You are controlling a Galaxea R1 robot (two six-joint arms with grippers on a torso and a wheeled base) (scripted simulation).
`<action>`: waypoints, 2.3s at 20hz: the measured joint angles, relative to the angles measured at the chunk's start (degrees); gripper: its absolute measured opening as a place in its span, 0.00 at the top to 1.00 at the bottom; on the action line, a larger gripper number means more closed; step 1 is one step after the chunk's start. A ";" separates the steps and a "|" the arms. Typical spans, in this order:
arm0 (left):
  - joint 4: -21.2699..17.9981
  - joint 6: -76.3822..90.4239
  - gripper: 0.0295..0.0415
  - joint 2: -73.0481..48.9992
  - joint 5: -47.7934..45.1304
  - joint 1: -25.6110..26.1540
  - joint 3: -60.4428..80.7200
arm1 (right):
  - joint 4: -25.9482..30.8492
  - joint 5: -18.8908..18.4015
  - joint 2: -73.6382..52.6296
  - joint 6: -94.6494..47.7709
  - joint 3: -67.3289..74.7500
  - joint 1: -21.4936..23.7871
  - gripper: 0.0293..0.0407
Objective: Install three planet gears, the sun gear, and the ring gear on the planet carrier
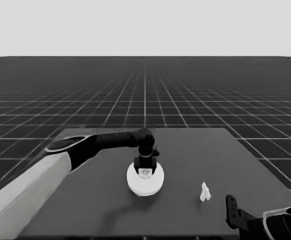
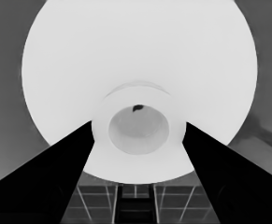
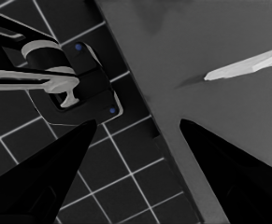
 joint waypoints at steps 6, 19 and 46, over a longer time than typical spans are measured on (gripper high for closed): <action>0.00 2.30 0.56 -0.03 0.02 0.13 0.00 | 0.00 0.00 0.00 0.00 0.00 0.00 0.19; -0.02 8.77 0.56 -0.06 0.02 0.64 -0.07 | 0.00 0.00 0.00 0.00 0.00 0.00 0.19; -0.01 22.27 0.56 -0.09 -0.01 0.89 -0.09 | 0.00 0.00 0.00 0.00 0.00 0.00 0.19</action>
